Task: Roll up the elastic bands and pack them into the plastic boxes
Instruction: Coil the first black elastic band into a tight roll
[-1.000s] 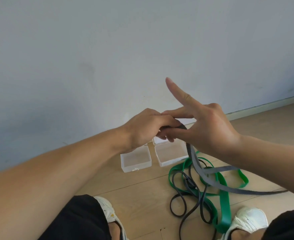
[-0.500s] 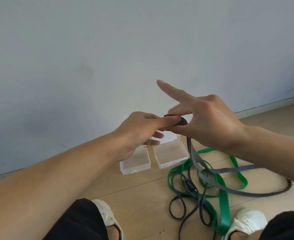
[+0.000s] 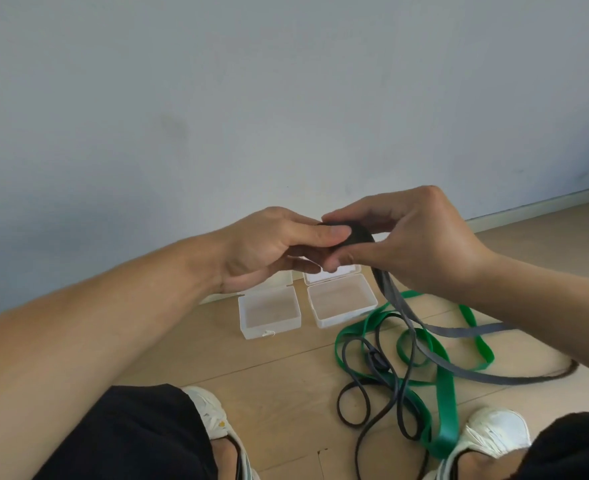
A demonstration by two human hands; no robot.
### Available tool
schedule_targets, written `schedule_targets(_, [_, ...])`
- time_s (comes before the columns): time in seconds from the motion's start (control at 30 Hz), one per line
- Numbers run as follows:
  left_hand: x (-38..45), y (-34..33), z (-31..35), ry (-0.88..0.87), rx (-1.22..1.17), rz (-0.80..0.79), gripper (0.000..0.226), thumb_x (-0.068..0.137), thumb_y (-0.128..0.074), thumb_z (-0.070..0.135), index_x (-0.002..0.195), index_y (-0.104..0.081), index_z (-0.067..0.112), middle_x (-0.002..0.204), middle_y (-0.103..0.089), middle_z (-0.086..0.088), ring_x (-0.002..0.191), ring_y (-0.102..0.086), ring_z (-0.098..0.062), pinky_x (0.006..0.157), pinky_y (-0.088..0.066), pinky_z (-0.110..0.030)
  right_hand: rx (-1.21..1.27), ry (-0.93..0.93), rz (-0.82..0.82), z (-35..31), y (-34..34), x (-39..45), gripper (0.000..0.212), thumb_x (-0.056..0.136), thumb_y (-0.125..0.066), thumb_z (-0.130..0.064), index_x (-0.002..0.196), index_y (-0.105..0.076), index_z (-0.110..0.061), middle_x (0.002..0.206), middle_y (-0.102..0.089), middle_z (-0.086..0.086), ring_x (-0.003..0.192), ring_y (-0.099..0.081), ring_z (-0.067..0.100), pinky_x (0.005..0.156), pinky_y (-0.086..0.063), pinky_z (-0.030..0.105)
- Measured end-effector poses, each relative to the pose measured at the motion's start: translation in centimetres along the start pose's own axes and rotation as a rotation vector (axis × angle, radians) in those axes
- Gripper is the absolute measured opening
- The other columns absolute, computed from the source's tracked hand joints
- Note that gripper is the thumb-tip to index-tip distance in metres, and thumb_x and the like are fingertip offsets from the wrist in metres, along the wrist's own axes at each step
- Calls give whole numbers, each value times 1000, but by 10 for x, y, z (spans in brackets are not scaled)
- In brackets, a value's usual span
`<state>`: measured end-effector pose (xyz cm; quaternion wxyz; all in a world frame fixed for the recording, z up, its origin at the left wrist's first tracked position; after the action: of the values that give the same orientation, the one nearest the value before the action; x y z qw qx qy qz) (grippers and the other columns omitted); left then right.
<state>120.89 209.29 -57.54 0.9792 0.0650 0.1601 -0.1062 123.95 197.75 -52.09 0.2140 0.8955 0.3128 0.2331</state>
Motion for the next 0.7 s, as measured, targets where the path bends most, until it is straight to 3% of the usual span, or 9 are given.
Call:
schedule_targets(0.13, [2,1,0,16,-96,55,34,70,-76,38,90,-80,11,83,-73,-2,85,-68,-17,85,-56,-34,-60,12,59,-4,11,6,24,72,-90,-15,92,-81,-25,79,-79,-14,79,-74,-3,75,-56,12])
schedule_targets(0.23, [0,1,-7,60,-69,207,44,70,-85,41,100,-80,10,93,-76,-2,87,-72,-16,89,-61,-38,-272,56,99,-6,16,7,21,78,-87,-21,97,-82,-20,83,-80,-7,76,-74,6,74,-57,27])
schedule_targets(0.3, [-1,4,-5,6,39,319,42,66,-86,45,95,-82,15,91,-79,0,85,-75,-13,89,-62,-37,-426,182,136,-14,15,5,19,79,-83,-16,98,-82,-16,81,-80,0,69,-74,17,65,-58,37])
schedule_targets(0.37, [-2,6,-2,-47,106,346,40,61,-85,48,90,-84,20,88,-80,0,86,-76,-14,91,-61,-36,-524,350,167,-27,11,-1,20,76,-79,-15,96,-81,-11,78,-79,6,67,-75,25,57,-60,38])
schedule_targets(0.47, [-1,3,2,-73,121,218,48,63,-85,44,92,-83,6,78,-77,-6,82,-73,-17,91,-58,-34,-451,349,138,-25,9,-5,25,76,-83,-20,100,-81,-13,86,-81,1,78,-77,15,68,-61,37])
schedule_targets(0.53, [0,0,1,-83,62,110,50,65,-83,39,84,-77,-6,72,-72,-7,78,-69,-17,86,-55,-31,-229,170,83,-13,12,-4,35,67,-92,-28,100,-81,-26,88,-76,-20,90,-72,-5,80,-56,20])
schedule_targets(0.63, [1,-5,-2,-108,-56,-23,23,72,-85,32,70,-80,9,76,-73,-7,76,-69,-17,81,-55,-27,-102,102,60,-9,11,-7,47,55,-87,-49,100,-77,-39,92,-72,-29,94,-69,-14,87,-52,10])
schedule_targets(0.7, [2,-9,-5,-119,-148,-100,23,69,-80,37,66,-80,14,75,-73,-3,75,-69,-15,80,-55,-26,-39,106,61,-11,9,-9,49,56,-86,-48,102,-77,-35,96,-75,-25,98,-70,-10,91,-52,12])
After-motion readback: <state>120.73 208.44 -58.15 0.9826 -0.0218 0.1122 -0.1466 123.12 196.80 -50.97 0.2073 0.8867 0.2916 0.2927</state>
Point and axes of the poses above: each hand's wrist, its own x-axis towards the middle knuckle, its own y-axis out of the back of the hand, z = x × y, the point moved 9 cm from there along x, towards the middle knuckle
